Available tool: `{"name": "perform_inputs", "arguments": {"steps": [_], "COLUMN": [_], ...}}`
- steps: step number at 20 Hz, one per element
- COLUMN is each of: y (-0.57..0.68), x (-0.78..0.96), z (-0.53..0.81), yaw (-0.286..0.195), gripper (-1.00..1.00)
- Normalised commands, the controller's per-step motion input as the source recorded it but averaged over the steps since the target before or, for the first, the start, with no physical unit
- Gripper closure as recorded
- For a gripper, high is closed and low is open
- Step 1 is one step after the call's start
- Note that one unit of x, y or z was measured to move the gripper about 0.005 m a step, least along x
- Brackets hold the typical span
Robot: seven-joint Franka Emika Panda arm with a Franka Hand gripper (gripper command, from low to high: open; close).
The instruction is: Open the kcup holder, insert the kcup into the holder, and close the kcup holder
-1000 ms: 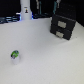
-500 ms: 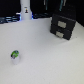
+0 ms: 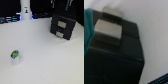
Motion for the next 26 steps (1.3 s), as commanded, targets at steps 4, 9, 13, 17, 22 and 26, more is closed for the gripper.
{"name": "perform_inputs", "arguments": {"steps": [4,9,13,17,22,26], "y": [0.61,0.45,0.23,0.17,0.07,0.08], "x": [-0.33,-0.30,-0.25,-0.21,-0.20,-0.27], "z": [-0.35,-0.40,-0.43,-0.40,-0.32,-0.45], "yaw": [-0.187,-0.168,-0.146,-0.124,-0.046,-0.021], "gripper": [-1.00,-1.00,-1.00,-1.00,-1.00,-1.00]}}
